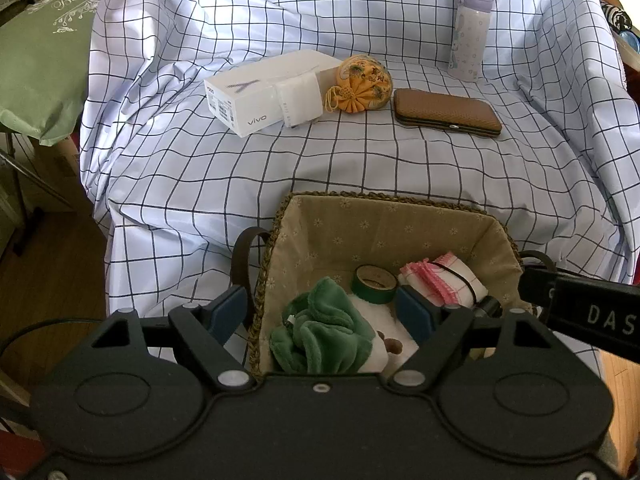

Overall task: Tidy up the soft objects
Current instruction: 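Withdraw both tools upward from the woven basket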

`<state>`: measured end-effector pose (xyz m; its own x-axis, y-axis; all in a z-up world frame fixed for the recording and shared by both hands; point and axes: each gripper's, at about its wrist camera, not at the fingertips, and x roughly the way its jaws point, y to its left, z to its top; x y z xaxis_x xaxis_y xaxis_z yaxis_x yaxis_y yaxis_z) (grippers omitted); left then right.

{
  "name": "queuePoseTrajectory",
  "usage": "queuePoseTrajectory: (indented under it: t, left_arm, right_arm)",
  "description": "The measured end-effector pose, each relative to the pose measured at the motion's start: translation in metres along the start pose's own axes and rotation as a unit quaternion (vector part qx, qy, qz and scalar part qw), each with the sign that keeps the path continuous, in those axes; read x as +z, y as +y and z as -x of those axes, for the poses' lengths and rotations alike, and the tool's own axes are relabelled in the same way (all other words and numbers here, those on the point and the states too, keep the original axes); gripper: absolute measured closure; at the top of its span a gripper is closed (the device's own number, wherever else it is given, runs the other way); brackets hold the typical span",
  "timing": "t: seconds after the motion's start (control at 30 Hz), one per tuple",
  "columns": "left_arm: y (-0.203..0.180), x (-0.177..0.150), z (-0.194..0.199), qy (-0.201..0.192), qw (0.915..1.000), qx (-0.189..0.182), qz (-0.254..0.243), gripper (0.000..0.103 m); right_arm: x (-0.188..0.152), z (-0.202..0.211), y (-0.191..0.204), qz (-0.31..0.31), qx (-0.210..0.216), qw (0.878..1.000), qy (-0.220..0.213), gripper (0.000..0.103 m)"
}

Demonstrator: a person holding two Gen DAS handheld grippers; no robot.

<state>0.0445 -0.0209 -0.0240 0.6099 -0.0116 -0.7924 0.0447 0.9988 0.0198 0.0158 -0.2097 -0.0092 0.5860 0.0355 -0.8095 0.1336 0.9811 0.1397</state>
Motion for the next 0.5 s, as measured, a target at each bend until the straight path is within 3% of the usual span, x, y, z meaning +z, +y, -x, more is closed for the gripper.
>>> queuePoseTrajectory:
  t: [0.4, 0.5]
  left_arm:
    - [0.0022, -0.0016, 0.0, 0.002, 1.0, 0.0, 0.001, 0.025]
    - [0.0046, -0.0016, -0.0006, 0.004, 1.0, 0.002, 0.003, 0.02]
  right_arm:
    - [-0.0006, -0.0018, -0.0005, 0.008, 0.0, 1.0, 0.005, 0.049]
    - [-0.0016, -0.0037, -0.0001, 0.02, -0.002, 1.0, 0.01, 0.045]
